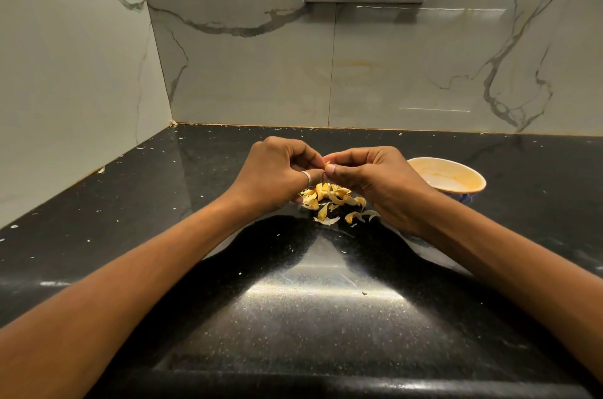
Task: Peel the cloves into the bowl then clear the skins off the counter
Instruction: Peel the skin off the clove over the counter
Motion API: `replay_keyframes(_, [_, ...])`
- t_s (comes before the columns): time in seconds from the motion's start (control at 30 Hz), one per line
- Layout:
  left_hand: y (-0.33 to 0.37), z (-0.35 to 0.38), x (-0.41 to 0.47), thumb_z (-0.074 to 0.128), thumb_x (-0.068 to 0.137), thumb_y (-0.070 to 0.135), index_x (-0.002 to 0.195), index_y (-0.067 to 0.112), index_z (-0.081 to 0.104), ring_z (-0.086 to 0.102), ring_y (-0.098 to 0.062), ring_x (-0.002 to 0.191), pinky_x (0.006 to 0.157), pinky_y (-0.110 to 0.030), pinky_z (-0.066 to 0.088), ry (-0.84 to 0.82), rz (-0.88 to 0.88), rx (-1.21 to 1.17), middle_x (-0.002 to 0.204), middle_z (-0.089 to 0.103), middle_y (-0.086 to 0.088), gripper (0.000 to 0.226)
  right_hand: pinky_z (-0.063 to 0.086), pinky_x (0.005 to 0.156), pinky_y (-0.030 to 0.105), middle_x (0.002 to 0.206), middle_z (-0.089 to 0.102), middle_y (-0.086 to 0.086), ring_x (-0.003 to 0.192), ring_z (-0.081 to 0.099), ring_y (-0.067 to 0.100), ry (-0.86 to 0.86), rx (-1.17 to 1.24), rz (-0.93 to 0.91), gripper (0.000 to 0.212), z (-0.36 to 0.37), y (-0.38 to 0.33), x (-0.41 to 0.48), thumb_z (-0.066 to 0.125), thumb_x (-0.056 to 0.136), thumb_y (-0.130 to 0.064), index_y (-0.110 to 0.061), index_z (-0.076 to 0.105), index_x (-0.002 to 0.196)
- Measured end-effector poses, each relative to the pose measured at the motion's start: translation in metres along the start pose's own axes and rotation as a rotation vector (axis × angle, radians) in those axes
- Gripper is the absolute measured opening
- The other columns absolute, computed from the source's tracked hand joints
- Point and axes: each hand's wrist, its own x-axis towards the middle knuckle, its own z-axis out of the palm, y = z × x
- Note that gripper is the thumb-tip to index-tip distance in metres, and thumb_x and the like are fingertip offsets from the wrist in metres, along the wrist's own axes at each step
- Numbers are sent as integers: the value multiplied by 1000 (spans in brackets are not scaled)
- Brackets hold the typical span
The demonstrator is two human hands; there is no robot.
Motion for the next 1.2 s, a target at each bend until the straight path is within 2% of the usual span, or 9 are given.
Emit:
replay_keyframes(0.13, [2, 1, 0, 71, 91, 13, 95, 10, 75, 75, -17, 73, 56, -33, 61, -38, -77, -92, 81, 74, -7, 7, 59, 87, 28, 94, 78, 7, 98, 72, 20, 19, -136, -67, 18, -3, 0, -1, 75, 85, -9, -7, 78, 103])
replay_keyframes(0.23, [3, 0, 0, 69, 93, 14, 96, 8, 75, 75, -17, 75, 57, -32, 61, -58, -93, -99, 84, 74, -9, 8, 58, 85, 27, 93, 78, 4, 95, 73, 16, 17, -206, -122, 19, -3, 0, -2, 75, 85, -10, -8, 78, 104])
replay_keyframes(0.47, [3, -2, -1, 69, 93, 12, 92, 10, 76, 74, -15, 69, 53, -28, 59, -61, -44, -11, 78, 74, -8, 8, 59, 90, 34, 93, 78, -1, 93, 73, 11, 41, -366, -173, 16, -4, 2, 0, 76, 87, -13, -13, 79, 103])
replay_keyframes(0.57, [4, -1, -2, 71, 91, 15, 94, 11, 77, 72, -16, 60, 52, -31, 60, -33, 29, 66, 72, 73, -4, 7, 59, 90, 35, 95, 78, -4, 93, 72, 9, 63, -459, -220, 18, -3, 3, 0, 76, 88, -14, -16, 79, 105])
replay_keyframes(0.73, [6, -1, -3, 75, 88, 20, 93, 12, 78, 68, -7, 56, 57, -34, 60, 12, 128, 154, 69, 71, 4, 10, 57, 78, 23, 95, 78, -5, 88, 70, 3, 90, -546, -280, 19, -1, 1, -3, 75, 89, -14, -18, 79, 107])
replay_keyframes(0.83, [5, 0, -3, 74, 86, 24, 88, 12, 79, 59, -1, 51, 52, -18, 48, 27, 201, 264, 60, 61, 16, 13, 60, 83, 25, 98, 78, -3, 90, 71, 3, 100, -621, -345, 20, 2, 0, -5, 75, 89, -11, -18, 79, 107])
replay_keyframes(0.9, [6, 3, -3, 68, 84, 30, 85, 13, 78, 54, -3, 49, 52, -19, 44, 47, 258, 355, 58, 60, 12, 21, 59, 84, 24, 100, 78, -2, 90, 72, 2, 102, -657, -381, 22, 4, 0, -6, 74, 89, -7, -18, 80, 107])
replay_keyframes(1.1, [5, 6, -3, 49, 84, 33, 76, 11, 74, 58, -18, 53, 56, -36, 52, 85, 355, 521, 62, 66, -2, 34, 55, 77, 13, 98, 78, -4, 88, 71, 1, 111, -701, -418, 23, 3, 0, -7, 72, 89, -4, -19, 80, 105])
replay_keyframes(1.2, [5, 7, -4, 52, 85, 30, 75, 10, 74, 53, -14, 50, 54, -28, 47, 95, 358, 503, 59, 63, 1, 31, 54, 78, 11, 100, 78, -3, 90, 71, 1, 95, -686, -403, 24, 4, 0, -7, 71, 89, -4, -18, 79, 107])
